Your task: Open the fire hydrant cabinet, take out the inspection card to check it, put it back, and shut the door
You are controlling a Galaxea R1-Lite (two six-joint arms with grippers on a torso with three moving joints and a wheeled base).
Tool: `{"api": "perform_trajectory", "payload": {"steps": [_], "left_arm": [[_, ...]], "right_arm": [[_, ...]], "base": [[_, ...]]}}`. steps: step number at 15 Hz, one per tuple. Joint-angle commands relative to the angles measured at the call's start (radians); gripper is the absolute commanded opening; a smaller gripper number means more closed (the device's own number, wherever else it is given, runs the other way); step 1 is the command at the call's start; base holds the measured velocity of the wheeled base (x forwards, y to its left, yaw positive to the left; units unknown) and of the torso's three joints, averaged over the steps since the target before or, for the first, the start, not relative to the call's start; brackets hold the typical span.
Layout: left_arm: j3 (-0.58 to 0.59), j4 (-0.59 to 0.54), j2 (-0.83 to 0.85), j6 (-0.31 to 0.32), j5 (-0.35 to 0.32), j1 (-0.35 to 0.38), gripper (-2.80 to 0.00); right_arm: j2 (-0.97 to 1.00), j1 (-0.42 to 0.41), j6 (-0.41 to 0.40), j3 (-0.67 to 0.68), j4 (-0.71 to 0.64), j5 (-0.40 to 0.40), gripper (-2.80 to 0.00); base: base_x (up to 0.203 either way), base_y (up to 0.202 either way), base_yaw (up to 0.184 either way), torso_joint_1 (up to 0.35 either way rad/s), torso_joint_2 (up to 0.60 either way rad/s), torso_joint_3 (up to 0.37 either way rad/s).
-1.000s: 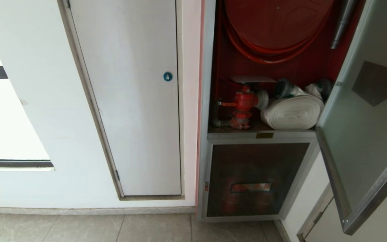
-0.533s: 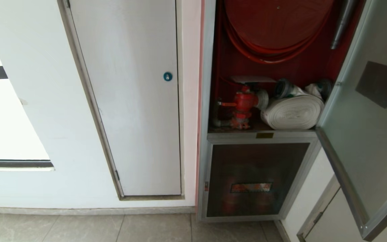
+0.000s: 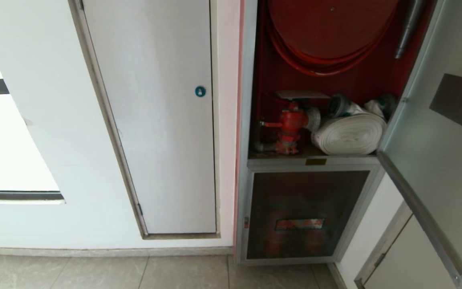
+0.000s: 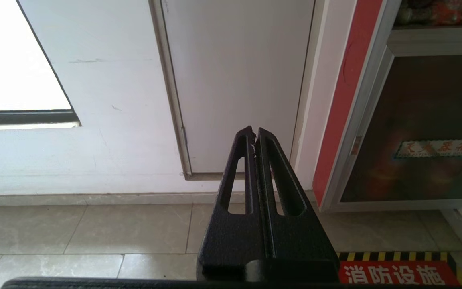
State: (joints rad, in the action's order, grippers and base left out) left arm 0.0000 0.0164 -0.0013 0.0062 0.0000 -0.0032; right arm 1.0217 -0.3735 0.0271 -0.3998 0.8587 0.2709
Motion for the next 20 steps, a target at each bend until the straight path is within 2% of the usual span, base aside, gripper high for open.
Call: {"api": "perform_trajectory", "payload": {"steps": [1, 8, 11, 15, 18, 20], "left_arm": [[0.012, 0.000, 0.001, 0.000, 0.000, 0.000, -2.80], [0.011, 0.000, 0.001, 0.000, 0.000, 0.000, -2.80], [0.012, 0.000, 0.001, 0.000, 0.000, 0.000, -2.80], [0.012, 0.000, 0.001, 0.000, 0.000, 0.000, -2.80], [0.012, 0.000, 0.001, 0.000, 0.000, 0.000, -2.80], [0.011, 0.000, 0.001, 0.000, 0.000, 0.000, -2.80]], "right_arm": [[0.000, -0.049, 0.000, 0.008, 0.006, 0.001, -2.80], [0.024, -0.262, 0.001, 0.013, 0.011, -0.012, -2.80], [0.058, -0.324, 0.003, 0.012, 0.011, -0.042, -2.80], [0.099, -0.377, 0.014, 0.000, 0.013, -0.058, -2.80], [0.112, -0.388, 0.016, 0.009, 0.013, -0.078, -2.80], [0.099, -0.380, 0.016, 0.015, 0.013, -0.128, -2.80]], "base": [[0.000, 0.000, 0.000, 0.000, 0.00, 0.000], [0.000, 0.000, 0.000, 0.000, 0.00, 0.000], [0.000, 0.000, 0.000, 0.000, 0.00, 0.000], [0.000, 0.000, 0.000, 0.000, 0.00, 0.000], [0.000, 0.000, 0.000, 0.000, 0.00, 0.000], [0.000, 0.000, 0.000, 0.000, 0.00, 0.000]]}}
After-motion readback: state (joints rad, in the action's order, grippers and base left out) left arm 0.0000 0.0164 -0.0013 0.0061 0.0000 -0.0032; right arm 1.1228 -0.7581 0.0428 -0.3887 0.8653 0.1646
